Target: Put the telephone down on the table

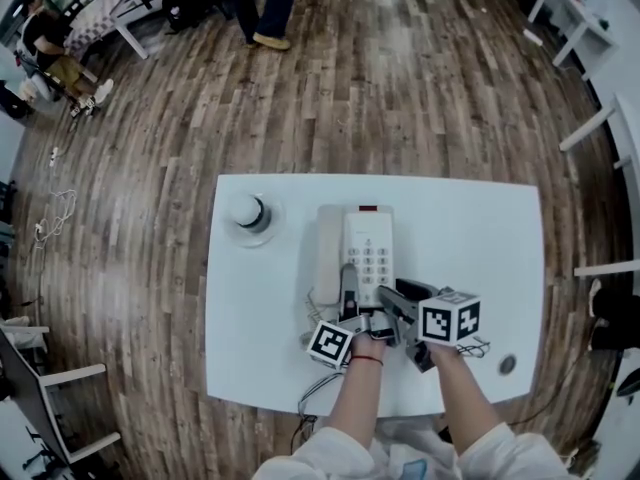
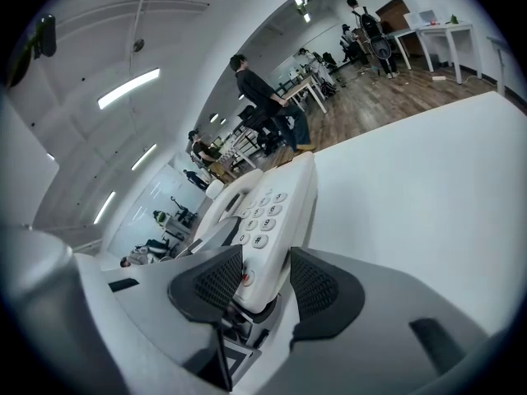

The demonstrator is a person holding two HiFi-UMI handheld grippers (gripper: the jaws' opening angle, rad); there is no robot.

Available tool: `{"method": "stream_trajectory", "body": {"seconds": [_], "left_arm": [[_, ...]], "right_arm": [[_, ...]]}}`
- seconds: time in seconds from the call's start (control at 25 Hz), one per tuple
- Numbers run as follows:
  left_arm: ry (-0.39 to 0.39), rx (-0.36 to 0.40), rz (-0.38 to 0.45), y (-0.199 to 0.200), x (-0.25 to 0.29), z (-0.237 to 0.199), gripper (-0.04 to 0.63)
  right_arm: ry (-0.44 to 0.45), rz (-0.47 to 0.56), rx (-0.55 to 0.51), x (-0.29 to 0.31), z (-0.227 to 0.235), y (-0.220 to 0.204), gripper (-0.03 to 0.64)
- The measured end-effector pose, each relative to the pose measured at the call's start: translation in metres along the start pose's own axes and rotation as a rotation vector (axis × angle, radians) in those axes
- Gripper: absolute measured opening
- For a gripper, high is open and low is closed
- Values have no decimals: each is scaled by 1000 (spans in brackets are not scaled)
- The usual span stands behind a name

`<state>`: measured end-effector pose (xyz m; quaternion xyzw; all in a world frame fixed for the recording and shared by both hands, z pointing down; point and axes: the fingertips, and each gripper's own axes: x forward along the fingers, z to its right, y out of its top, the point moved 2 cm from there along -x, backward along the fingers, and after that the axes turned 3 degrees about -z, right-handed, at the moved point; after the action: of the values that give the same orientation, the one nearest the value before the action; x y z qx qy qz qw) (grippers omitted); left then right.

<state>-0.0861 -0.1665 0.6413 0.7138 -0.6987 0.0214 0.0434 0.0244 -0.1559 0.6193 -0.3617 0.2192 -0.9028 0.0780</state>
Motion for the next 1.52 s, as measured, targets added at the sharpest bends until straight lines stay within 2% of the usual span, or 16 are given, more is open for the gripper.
{"method": "stream_trajectory", "body": {"seconds": [0.2,0.32,0.48,0.64,0.76,1.28,1.52], "left_arm": [[-9,-1,-4,1,3,-2,167],[-12,-2,-6,1,4,-3,167],[-8,-19,1,3,5,-4,167],[-1,-26,-2,1,6,-6,167],[-3,-33,-5,-2,4,-8,167],[18,-22,-39,-5,2,-12,167],[32,-17,-48,-8,4,-13,167]], "right_arm": [[10,-21,7,3,3,0,187],[39,-21,45,1,4,-2,187],[79,-34,187,-2,9,-12,189],[157,-72,363,-1,9,-24,192],[202,-82,447,2,8,-28,192],[156,-116,428,9,12,-34,187],[174,-104,426,9,15,-29,183]]}}
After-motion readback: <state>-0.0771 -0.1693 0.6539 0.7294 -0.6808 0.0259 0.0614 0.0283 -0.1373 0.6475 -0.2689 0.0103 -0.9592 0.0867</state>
